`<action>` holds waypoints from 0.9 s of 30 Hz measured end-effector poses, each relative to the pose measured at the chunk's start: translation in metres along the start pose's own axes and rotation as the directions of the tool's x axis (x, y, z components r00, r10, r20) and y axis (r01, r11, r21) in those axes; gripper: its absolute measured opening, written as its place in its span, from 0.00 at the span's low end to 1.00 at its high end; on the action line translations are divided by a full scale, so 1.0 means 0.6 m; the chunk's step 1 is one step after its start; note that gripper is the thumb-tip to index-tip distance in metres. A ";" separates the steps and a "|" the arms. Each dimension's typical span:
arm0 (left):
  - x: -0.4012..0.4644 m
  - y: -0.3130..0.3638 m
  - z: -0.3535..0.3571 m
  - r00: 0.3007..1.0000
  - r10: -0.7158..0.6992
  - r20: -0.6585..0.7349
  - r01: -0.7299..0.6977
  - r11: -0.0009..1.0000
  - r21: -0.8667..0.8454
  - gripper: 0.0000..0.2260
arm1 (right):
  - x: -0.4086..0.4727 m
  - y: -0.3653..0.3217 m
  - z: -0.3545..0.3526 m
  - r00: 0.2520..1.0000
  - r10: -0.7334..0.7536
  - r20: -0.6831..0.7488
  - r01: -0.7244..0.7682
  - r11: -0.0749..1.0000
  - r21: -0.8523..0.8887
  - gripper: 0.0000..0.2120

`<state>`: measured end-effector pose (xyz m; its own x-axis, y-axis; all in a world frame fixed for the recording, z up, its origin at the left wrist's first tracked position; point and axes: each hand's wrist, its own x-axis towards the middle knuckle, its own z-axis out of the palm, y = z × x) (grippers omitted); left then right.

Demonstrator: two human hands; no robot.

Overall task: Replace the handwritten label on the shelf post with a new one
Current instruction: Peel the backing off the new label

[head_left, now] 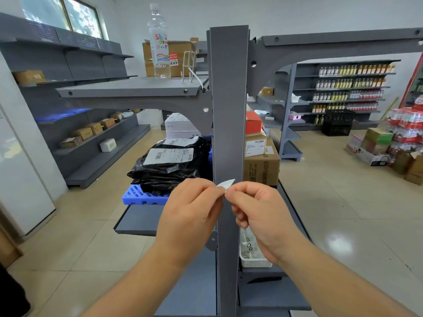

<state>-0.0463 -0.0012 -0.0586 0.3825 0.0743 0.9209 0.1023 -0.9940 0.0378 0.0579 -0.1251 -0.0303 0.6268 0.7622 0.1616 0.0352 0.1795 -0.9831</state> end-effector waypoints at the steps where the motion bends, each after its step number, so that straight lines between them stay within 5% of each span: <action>1: 0.000 0.001 -0.001 1.000 0.012 0.006 -0.012 1.000 0.006 0.06 | 0.000 0.000 0.000 1.000 0.001 -0.002 -0.001 1.000 -0.002 0.10; 15: 0.000 0.015 0.000 1.000 -0.002 0.029 0.002 1.000 0.001 0.02 | -0.004 -0.001 -0.003 1.000 -0.018 -0.013 0.017 0.999 -0.051 0.12; 23: 0.012 0.043 -0.019 0.941 -0.255 0.224 0.311 0.912 -0.267 0.09 | -0.003 -0.001 -0.018 0.997 -0.076 0.016 0.077 0.995 -0.059 0.12; 27: 0.021 0.044 -0.024 0.894 -0.344 0.286 0.428 0.845 -0.320 0.05 | -0.001 0.003 -0.028 0.989 -0.137 0.058 0.144 0.980 -0.137 0.11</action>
<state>-0.0522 -0.0279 -0.0403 0.5698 0.4314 0.6994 -0.0438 -0.8340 0.5501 0.0706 -0.1361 -0.0338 0.5700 0.7651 0.2994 0.2310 0.2005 -0.9521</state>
